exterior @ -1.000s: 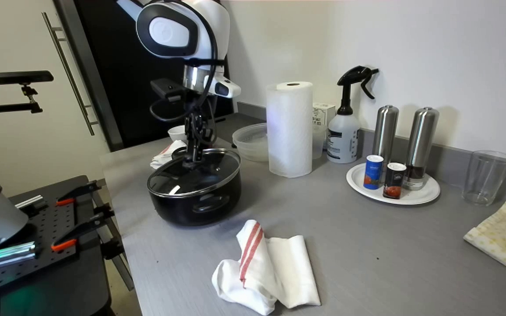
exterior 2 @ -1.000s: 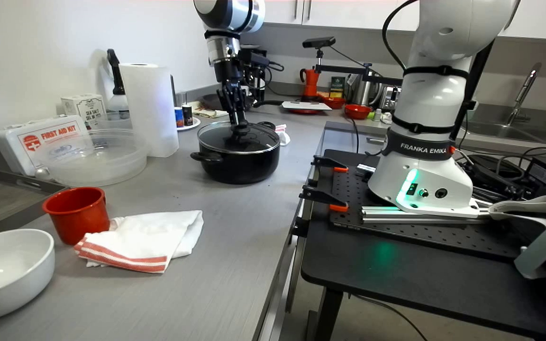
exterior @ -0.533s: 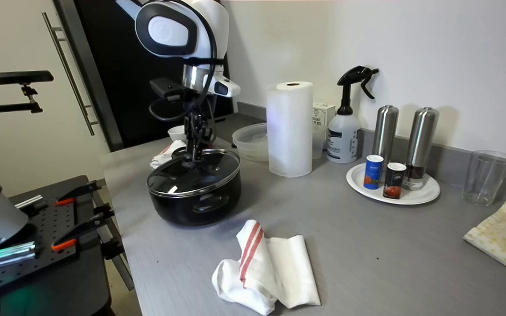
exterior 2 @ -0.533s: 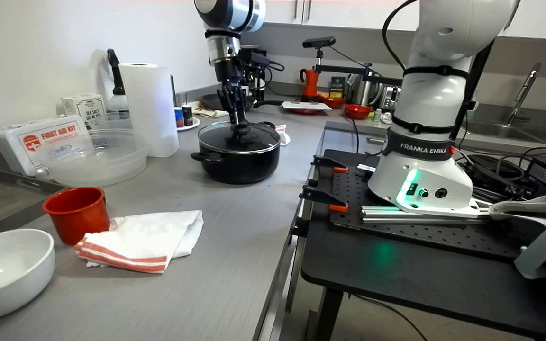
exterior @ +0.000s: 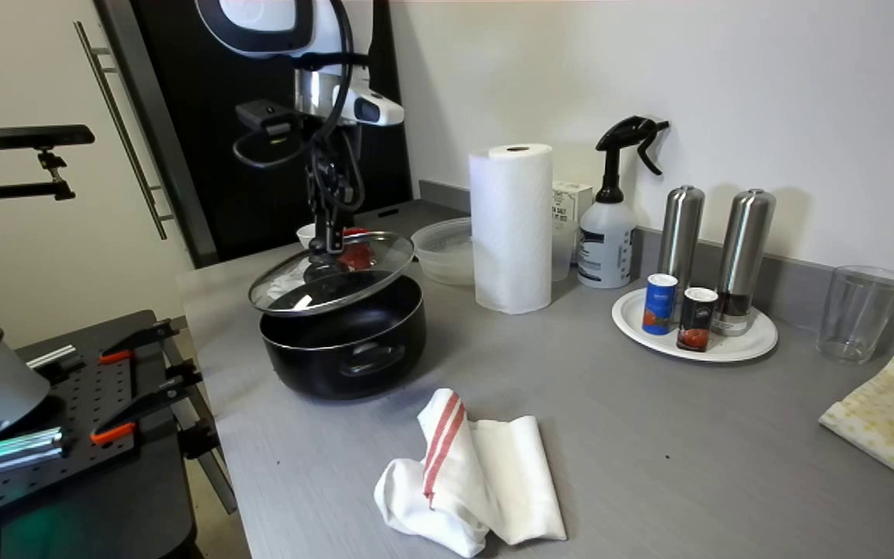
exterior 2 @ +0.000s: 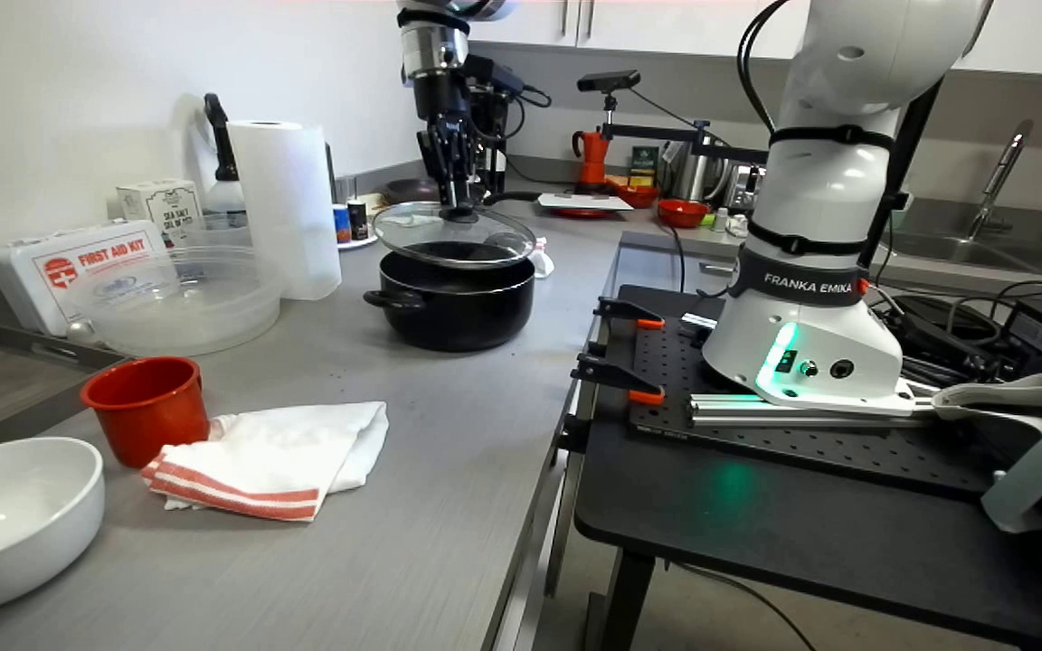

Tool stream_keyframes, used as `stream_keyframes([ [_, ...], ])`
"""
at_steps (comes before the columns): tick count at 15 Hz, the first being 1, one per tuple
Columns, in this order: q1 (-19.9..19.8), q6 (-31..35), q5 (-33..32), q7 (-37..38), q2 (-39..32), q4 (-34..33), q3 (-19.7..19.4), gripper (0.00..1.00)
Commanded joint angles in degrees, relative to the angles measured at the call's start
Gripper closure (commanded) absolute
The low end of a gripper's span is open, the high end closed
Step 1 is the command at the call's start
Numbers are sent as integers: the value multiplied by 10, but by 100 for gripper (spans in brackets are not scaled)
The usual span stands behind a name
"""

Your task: Remove the glass lid from the black pot and put it on the table

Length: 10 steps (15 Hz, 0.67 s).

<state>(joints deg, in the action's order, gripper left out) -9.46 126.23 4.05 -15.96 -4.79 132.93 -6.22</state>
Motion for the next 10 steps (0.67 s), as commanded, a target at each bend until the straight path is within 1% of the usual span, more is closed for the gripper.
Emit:
stream_keyframes([
  [1, 24, -22, -17, 1, 57, 30, 14, 76],
  [5, 63, -31, -36, 12, 78, 45, 46, 76],
  [10, 126, -36, -74, 38, 84, 60, 103, 76],
])
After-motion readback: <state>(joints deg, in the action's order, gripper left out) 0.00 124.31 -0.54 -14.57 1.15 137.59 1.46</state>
